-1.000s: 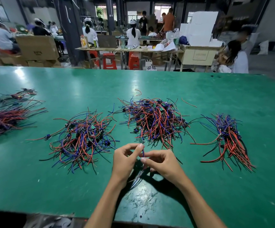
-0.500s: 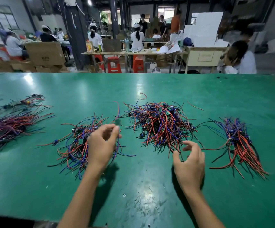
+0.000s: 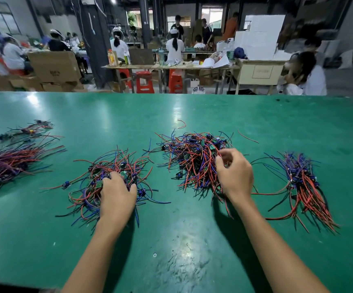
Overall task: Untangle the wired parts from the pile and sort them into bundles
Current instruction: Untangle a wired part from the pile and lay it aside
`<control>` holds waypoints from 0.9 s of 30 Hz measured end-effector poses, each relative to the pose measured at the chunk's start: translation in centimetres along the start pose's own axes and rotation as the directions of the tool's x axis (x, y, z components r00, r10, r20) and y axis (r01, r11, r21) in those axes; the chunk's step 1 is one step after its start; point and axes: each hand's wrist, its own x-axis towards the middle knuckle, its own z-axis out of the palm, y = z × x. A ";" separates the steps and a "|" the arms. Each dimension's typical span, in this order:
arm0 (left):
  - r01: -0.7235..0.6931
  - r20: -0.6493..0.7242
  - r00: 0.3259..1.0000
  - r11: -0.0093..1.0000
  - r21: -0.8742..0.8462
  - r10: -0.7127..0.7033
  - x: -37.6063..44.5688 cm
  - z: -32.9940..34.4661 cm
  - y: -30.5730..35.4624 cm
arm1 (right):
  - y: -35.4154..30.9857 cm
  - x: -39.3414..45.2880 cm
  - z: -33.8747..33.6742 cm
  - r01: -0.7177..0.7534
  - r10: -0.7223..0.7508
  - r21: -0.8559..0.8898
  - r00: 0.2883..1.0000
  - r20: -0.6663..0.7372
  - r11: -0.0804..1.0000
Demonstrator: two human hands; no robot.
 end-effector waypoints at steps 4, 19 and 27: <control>-0.127 -0.098 0.989 0.978 -0.166 0.111 -1.8 1.3 1.8 | -1.3 3.8 2.5 0.074 0.027 -0.376 0.966 0.255 0.924; 0.387 0.460 0.880 0.383 -0.839 0.117 -4.6 5.9 8.3 | 0.0 -4.4 -1.1 0.276 -0.362 0.301 0.889 0.282 0.913; 0.553 0.585 0.800 0.213 -0.806 0.137 -6.4 7.0 4.8 | 2.6 -8.4 -1.4 0.020 -0.237 0.479 0.887 0.396 0.878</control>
